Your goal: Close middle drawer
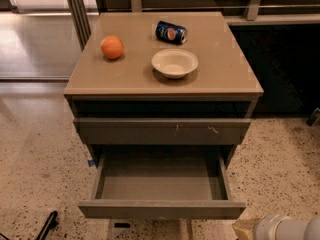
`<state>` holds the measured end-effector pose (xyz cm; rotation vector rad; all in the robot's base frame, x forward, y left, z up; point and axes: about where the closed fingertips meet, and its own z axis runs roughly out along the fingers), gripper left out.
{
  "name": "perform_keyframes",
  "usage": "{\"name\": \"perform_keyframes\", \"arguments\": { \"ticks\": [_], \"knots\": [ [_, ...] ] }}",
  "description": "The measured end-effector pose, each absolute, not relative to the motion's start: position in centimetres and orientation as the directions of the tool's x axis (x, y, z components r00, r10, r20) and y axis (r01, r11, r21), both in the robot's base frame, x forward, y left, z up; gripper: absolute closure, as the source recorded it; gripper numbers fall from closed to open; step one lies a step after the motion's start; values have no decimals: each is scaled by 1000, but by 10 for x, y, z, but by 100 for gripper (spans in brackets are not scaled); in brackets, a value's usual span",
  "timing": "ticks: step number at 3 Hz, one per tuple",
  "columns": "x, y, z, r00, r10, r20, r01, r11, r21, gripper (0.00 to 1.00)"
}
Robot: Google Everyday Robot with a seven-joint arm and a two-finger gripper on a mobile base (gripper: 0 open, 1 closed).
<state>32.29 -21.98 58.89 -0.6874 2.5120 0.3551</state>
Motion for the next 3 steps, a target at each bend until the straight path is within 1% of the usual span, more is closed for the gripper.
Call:
{"name": "perform_keyframes", "arguments": {
  "ticks": [1, 2, 3],
  "knots": [
    [318, -208, 534, -783, -378, -493, -525, 828, 198, 100],
    [325, -190, 495, -792, -383, -475, -545, 794, 268, 100],
    [343, -175, 474, -782, -401, -477, -572, 766, 294, 100]
  ]
}}
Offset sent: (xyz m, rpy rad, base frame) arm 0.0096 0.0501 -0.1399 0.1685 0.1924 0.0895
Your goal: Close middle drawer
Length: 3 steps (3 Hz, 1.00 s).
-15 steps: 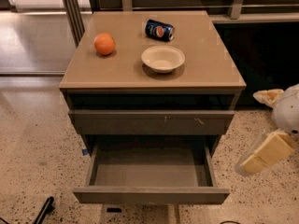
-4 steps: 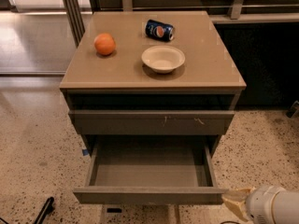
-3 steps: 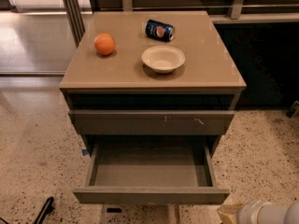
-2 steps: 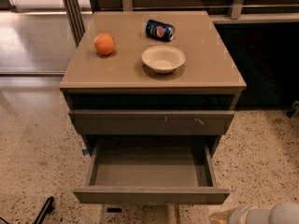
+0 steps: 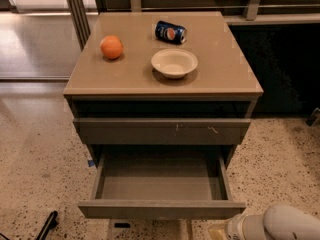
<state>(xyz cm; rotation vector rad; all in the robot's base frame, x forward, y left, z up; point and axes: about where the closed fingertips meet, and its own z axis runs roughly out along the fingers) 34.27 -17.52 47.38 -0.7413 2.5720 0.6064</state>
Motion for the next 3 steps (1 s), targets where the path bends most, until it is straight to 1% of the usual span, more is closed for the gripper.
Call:
{"name": "perform_keyframes", "arguments": {
  "ticks": [1, 2, 3],
  "knots": [
    [366, -161, 462, -758, -441, -481, -612, 736, 289, 100],
    [366, -161, 462, -758, -440, -481, -612, 736, 289, 100],
    [373, -167, 445, -779, -386, -494, -565, 774, 285, 100]
  ]
}}
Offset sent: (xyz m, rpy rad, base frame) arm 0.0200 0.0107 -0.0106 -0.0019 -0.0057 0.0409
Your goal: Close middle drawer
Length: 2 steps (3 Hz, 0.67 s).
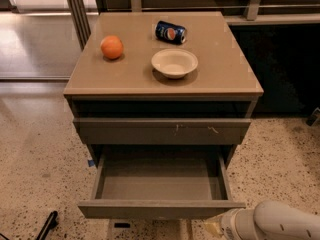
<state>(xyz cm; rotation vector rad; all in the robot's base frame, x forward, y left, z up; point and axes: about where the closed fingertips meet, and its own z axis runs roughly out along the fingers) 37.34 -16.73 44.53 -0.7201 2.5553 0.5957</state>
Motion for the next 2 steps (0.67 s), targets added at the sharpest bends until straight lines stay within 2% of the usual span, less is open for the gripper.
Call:
{"name": "perform_keyframes", "arguments": {
  "ticks": [2],
  "knots": [
    [418, -164, 428, -761, -326, -562, -529, 812, 246, 100]
  ]
}}
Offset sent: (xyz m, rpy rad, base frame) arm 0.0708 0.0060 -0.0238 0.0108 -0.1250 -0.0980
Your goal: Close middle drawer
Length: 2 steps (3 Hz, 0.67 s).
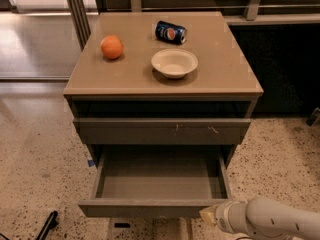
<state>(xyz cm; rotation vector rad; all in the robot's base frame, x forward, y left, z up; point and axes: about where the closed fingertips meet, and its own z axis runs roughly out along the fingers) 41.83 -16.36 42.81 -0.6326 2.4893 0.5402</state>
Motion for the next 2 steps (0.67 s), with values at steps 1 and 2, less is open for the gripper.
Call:
{"name": "perform_keyframes", "arguments": {
  "ticks": [1, 2],
  "knots": [
    [437, -157, 426, -746, -329, -579, -538, 810, 233, 100],
    [449, -151, 420, -748, -325, -579, -539, 806, 244, 100]
  ]
}}
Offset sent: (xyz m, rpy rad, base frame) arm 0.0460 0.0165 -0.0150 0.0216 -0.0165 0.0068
